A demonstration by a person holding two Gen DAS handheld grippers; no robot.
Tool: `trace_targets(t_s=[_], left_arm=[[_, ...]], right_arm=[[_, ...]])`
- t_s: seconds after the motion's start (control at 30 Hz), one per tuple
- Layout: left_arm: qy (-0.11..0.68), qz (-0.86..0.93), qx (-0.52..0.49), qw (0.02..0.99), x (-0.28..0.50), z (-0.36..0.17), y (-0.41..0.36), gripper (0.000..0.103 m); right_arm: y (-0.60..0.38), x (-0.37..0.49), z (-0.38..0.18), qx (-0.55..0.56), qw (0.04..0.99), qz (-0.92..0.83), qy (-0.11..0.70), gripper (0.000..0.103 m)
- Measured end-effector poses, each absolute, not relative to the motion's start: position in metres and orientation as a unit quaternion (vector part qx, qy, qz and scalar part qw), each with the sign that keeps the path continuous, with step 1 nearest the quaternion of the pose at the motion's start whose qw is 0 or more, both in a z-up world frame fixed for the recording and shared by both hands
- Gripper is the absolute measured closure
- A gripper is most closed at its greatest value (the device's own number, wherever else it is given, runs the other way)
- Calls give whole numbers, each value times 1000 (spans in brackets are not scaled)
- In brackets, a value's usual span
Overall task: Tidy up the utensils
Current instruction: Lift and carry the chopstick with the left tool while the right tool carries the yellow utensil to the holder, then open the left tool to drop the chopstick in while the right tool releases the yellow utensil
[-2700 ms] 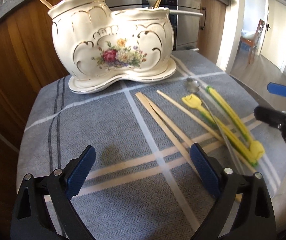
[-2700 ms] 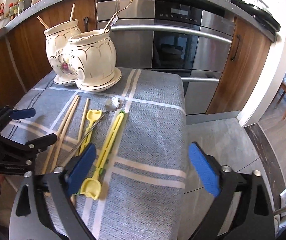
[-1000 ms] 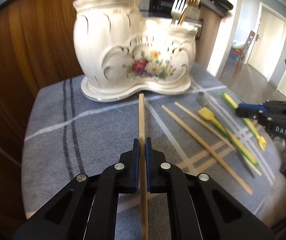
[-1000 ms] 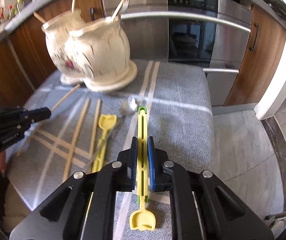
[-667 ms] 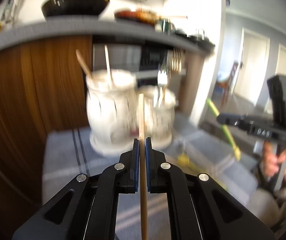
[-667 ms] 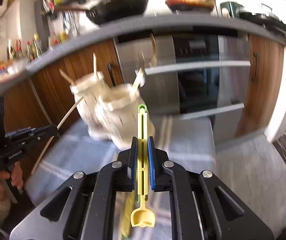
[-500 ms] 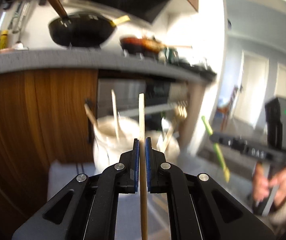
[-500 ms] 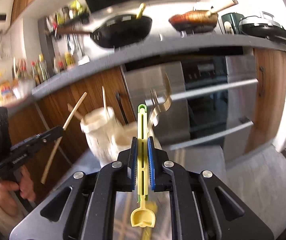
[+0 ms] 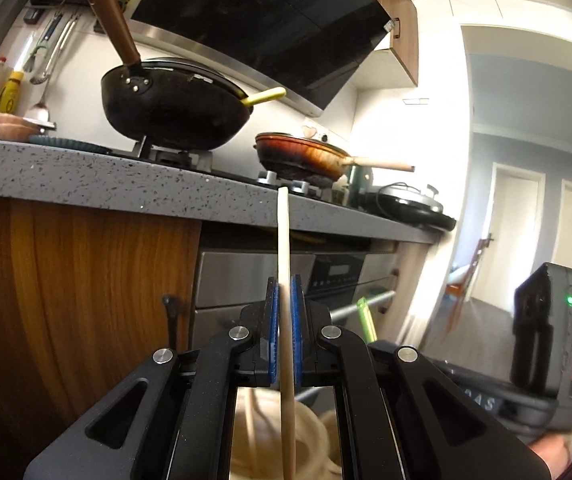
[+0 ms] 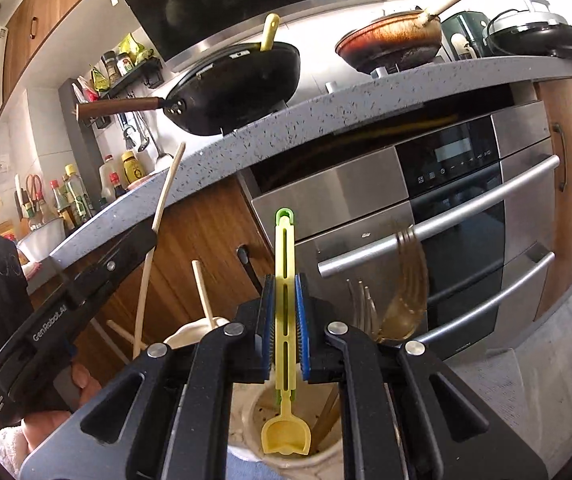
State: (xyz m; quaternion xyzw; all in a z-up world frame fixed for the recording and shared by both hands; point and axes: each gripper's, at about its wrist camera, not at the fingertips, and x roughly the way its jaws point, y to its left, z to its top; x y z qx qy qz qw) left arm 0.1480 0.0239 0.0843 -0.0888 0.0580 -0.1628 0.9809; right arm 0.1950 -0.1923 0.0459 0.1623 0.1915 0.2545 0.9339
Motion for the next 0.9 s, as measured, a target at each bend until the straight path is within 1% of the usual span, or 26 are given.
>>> trace_targets(t_s=[0.2, 0.43, 0.67, 0.73, 0.77, 0.8, 0.83, 0.87, 0.9], left_arm=[[51, -153, -76, 984, 162, 74, 14, 97], [51, -152, -56, 985, 154, 61, 9, 96], [36, -154, 10, 987, 124, 62, 2, 96], [31, -146, 26, 988, 120, 65, -1, 94], [33, -145, 26, 988, 119, 67, 0, 89], [34, -145, 24, 989, 119, 68, 1, 84], [33, -144, 18, 989, 118, 70, 2, 81], [32, -142, 13, 989, 116, 73, 4, 75], [28, -141, 8, 990, 113, 77, 6, 70]], right_arm=[[-183, 196, 34, 144, 941, 248, 178, 93], [-174, 192, 20, 104, 949, 244, 170, 93], [-175, 172, 10, 76, 951, 246, 170, 93], [-177, 167, 10, 71, 952, 244, 168, 92], [-178, 165, 11, 71, 953, 243, 168, 92], [-179, 163, 12, 71, 953, 242, 167, 88], [-181, 161, 14, 73, 953, 242, 166, 80], [-184, 158, 16, 75, 954, 240, 163, 75], [-188, 152, 20, 78, 955, 239, 158, 67]])
